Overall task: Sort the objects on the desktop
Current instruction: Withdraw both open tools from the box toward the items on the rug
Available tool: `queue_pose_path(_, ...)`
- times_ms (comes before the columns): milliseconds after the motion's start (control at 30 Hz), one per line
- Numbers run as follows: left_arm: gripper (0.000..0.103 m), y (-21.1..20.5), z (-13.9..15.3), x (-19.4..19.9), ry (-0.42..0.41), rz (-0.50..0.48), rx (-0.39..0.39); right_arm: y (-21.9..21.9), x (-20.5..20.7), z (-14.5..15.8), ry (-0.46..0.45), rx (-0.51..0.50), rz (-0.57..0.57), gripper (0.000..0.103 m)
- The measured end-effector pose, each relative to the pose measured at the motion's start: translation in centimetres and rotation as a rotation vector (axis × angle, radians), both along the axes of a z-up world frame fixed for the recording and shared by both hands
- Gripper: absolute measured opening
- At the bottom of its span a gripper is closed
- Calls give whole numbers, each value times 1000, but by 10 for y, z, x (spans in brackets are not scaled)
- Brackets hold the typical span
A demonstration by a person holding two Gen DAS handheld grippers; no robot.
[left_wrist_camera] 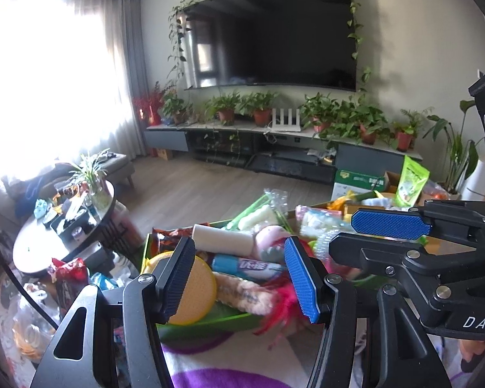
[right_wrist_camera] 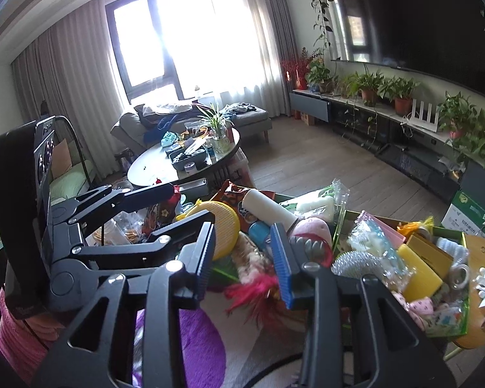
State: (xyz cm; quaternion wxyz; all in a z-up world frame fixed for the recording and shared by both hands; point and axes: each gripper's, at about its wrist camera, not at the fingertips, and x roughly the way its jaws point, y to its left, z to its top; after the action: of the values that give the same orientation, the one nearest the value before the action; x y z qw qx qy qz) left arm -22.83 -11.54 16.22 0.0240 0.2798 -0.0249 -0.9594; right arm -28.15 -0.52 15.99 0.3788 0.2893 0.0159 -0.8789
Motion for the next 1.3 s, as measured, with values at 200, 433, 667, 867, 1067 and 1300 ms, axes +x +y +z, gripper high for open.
queue_pose_path(200, 58, 25, 11, 35, 32, -31, -19, 20, 34, 11, 27, 5, -1, 38)
queue_pose_path(433, 58, 51, 11, 64, 46, -76, -19, 46, 69, 15, 47, 8, -4, 38)
queue_pose_path(667, 58, 80, 1, 84, 32, -113, -17, 73, 98, 4, 48, 12, -13, 39)
queue_pose_path(867, 58, 99, -5, 103, 36, -125, -7, 97, 117, -3, 48, 2, -22, 41)
queue_pose_path(1067, 58, 120, -12, 122, 40, -138, -11, 116, 136, -11, 62, 2, -27, 43)
queue_pose_path(1300, 58, 139, -30, 131, -5, -172, 1, 138, 154, -30, 58, 2, -55, 44)
